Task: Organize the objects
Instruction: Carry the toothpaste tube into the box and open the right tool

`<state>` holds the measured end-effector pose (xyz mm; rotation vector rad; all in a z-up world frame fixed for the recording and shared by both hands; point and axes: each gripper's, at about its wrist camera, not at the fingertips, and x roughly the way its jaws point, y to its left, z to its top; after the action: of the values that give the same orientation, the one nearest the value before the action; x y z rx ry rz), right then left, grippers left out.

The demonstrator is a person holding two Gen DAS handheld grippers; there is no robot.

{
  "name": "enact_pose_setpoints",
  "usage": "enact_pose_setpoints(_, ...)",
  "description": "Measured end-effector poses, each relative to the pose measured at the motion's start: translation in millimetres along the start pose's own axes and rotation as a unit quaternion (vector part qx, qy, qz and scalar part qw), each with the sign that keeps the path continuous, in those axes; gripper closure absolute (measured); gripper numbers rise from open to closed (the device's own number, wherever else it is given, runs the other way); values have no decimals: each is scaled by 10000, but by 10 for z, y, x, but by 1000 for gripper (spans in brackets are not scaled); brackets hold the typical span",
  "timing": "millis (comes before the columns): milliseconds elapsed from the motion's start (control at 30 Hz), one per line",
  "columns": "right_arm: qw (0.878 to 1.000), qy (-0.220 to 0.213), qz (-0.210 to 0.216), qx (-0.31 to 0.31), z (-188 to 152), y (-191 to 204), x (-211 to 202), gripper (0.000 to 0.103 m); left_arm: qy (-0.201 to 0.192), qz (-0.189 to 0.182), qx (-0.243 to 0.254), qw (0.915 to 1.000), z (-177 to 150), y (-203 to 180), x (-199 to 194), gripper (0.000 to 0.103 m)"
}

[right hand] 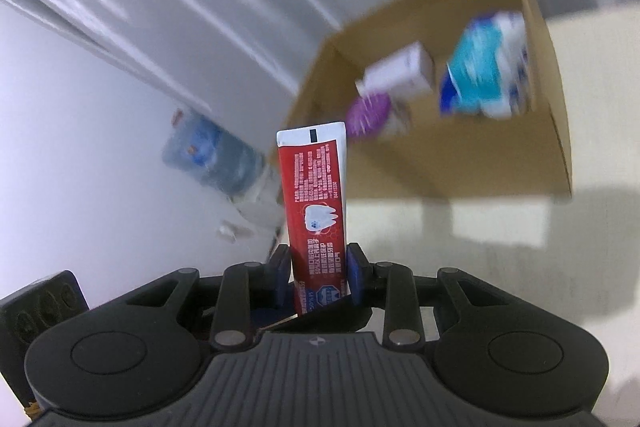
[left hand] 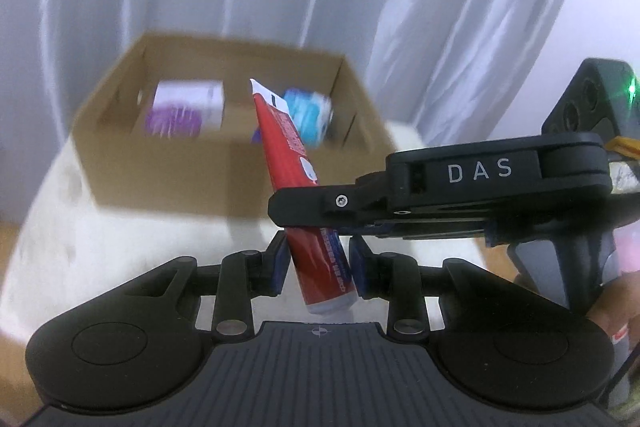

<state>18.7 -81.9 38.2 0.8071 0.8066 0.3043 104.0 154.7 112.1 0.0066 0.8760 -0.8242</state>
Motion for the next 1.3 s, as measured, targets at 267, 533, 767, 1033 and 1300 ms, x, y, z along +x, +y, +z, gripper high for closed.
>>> enact_pose_setpoints(267, 9981, -609, 47, -29, 745, 167, 55, 70, -125, -115, 487, 9987, 844, 103, 222, 72)
enact_pose_setpoints(533, 9967, -589, -336, 439, 1284, -176, 579, 70, 564, -482, 203, 9970, 1280, 523, 954, 72)
enact_pose_setpoints(767, 9916, -335, -943, 824, 1438, -543, 1092, 70, 1292, -586, -291, 9895, 1304, 864, 1589, 69)
enact_pose_setpoints(1033, 9891, -444, -1039, 941, 1323, -644, 1093, 70, 1200, -431, -500, 9906, 1196, 1031, 1522, 62)
enact_pose_setpoints(1300, 9907, -840, -796, 711, 1238, -414, 649, 68, 439, -70, -328, 9985, 1173, 857, 798, 30)
